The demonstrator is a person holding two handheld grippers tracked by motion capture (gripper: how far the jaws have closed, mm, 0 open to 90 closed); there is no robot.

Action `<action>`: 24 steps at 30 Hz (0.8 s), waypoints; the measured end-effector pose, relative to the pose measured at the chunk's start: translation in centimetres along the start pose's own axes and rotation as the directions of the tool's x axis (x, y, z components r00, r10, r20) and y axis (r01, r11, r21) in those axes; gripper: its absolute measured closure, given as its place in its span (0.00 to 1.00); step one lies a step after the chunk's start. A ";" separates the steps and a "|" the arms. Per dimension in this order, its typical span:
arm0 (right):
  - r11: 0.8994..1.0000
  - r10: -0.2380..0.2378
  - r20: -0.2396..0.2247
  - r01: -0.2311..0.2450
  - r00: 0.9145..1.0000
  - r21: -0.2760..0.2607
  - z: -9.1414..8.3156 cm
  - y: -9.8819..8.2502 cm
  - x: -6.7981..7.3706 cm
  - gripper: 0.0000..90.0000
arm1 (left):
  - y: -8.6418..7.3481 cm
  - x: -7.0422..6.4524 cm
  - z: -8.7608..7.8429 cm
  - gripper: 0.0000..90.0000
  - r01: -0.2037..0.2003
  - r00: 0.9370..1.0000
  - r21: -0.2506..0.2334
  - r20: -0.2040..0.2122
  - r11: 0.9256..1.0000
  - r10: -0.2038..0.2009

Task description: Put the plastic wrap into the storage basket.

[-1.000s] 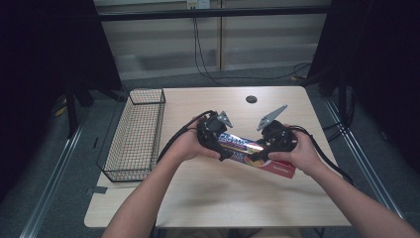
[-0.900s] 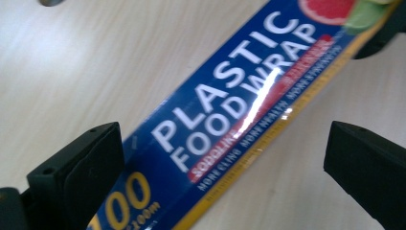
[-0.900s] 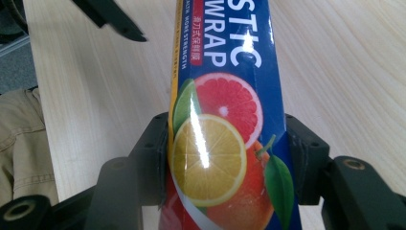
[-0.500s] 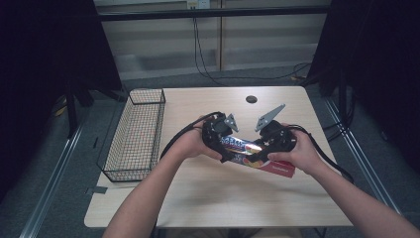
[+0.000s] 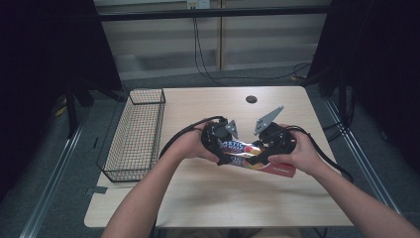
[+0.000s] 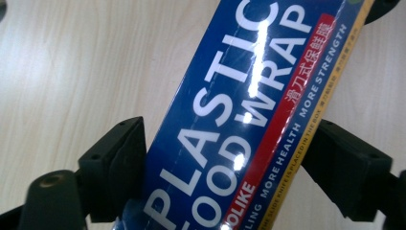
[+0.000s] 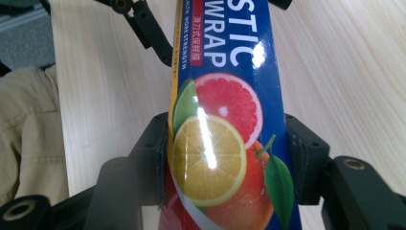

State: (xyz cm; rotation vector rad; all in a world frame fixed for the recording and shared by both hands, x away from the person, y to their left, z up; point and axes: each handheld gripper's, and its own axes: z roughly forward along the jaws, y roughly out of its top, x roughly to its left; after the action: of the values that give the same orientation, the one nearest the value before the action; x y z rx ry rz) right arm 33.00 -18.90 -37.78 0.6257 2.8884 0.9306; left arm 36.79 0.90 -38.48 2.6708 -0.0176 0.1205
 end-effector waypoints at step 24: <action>0.973 -0.229 -0.133 0.228 0.964 -0.021 1.2 0.0 -0.7 0.41 | 0.8 -2.7 -1.0 0.48 0.128 0.987 0.193 0.070 0.973 -0.144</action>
State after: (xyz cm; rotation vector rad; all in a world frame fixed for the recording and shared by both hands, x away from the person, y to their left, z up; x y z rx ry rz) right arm 33.80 -18.49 -38.87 0.2283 2.9887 0.9818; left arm 33.99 0.60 -37.46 2.8533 0.1579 -0.0363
